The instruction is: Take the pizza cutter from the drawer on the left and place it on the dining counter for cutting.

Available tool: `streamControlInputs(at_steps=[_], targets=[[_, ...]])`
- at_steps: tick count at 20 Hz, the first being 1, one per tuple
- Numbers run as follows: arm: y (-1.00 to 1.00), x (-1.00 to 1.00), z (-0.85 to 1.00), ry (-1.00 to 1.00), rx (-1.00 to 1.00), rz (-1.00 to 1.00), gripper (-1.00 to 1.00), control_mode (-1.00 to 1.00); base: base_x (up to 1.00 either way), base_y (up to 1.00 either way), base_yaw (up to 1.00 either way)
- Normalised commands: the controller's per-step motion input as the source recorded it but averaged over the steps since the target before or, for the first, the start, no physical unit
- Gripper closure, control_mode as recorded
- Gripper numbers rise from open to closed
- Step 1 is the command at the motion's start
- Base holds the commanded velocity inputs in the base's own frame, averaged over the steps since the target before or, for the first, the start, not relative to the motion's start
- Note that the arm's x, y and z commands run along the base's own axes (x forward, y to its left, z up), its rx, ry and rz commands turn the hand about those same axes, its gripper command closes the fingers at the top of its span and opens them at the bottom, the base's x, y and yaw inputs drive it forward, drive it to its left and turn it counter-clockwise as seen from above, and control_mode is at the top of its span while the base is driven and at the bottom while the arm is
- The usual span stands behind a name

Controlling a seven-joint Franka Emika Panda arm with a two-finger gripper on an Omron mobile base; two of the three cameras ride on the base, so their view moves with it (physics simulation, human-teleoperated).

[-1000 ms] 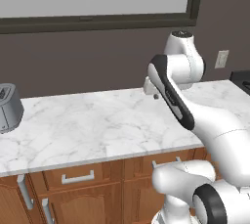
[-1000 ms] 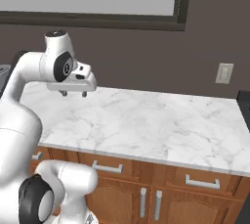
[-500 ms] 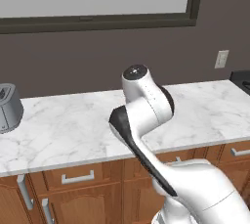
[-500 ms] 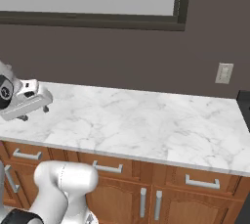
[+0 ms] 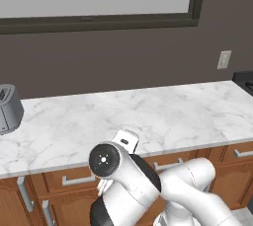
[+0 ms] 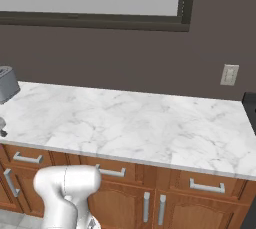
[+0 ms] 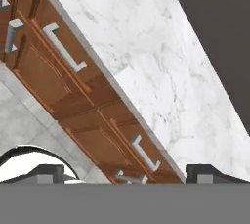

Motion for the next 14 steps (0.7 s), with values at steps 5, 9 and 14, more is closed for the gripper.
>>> streamControlInputs(at_steps=[5,9,14], targets=[[0.35,0.03,-0.34,-0.05,-0.03,0.32,-1.00,-1.00,0.00,0.00,0.00],[0.24,0.28,-0.52,-0.12,-0.11,0.31,-1.00,-1.00,0.00,0.00,0.00],[0.31,0.27,-0.65,-0.17,-0.17,0.26,-1.00,-1.00,0.00,0.00,0.00]])
